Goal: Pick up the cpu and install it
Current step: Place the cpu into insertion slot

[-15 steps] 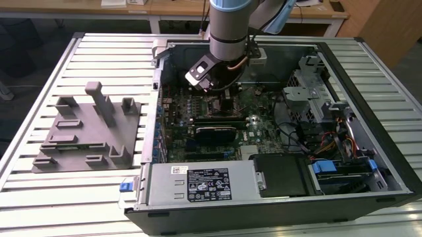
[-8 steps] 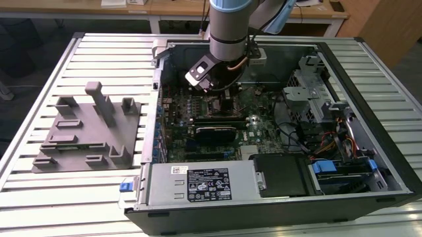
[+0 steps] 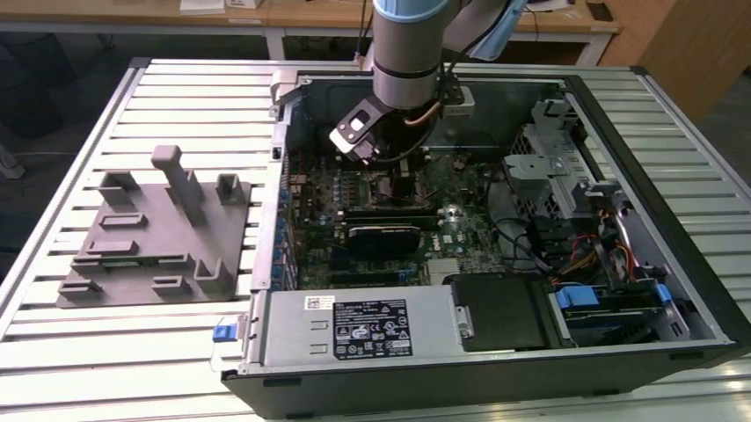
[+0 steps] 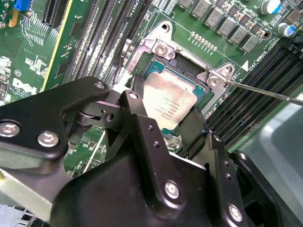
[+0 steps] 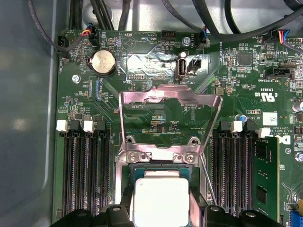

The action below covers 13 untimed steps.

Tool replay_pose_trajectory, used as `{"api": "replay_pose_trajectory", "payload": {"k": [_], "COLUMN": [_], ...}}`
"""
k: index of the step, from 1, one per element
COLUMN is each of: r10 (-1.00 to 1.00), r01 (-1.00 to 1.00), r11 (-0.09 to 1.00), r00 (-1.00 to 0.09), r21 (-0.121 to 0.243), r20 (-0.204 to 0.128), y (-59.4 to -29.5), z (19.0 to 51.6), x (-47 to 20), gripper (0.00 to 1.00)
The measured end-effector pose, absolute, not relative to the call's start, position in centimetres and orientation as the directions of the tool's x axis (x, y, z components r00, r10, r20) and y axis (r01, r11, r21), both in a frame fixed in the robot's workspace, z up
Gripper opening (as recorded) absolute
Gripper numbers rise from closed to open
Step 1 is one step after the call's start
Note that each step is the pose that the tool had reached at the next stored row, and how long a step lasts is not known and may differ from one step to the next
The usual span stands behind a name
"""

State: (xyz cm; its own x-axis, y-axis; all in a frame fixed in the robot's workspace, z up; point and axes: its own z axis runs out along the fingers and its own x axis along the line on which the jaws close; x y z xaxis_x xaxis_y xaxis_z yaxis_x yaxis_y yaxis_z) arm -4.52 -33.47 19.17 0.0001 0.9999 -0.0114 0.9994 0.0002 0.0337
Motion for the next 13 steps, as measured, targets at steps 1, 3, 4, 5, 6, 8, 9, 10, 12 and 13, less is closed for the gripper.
{"api": "replay_pose_trajectory", "payload": {"k": [1,3,4,5,6,8,9,10,12,13], "r10": [1.0,1.0,1.0,1.0,1.0,1.0,1.0,1.0,1.0,1.0], "r01": [0.999,0.999,0.999,0.999,0.999,0.999,0.999,0.999,0.999,0.999], "r11": [0.0,0.0,0.0,0.0,0.0,0.0,0.0,0.0,0.0,0.0], "r00": [0.0,0.0,0.0,0.0,0.0,0.0,0.0,0.0,0.0,0.0], "r21": [0.034,0.034,0.034,0.034,0.034,0.034,0.034,0.034,0.034,0.034], "r20": [-0.011,-0.011,-0.011,-0.011,-0.011,-0.011,-0.011,-0.011,-0.011,-0.012], "y": [-33.47,-33.47,-33.47,-33.47,-33.47,-33.47,-33.47,-33.47,-33.47,-33.5], "z": [19.17,19.16,19.16,19.16,19.16,19.16,19.16,19.16,19.16,19.16], "x": [-4.52,-4.52,-4.52,-4.52,-4.52,-4.52,-4.52,-4.52,-4.52,-4.52], "gripper": [0.54,0.55,0.55,0.61,0.61,0.61,0.61,0.61,0.61,0.61]}}
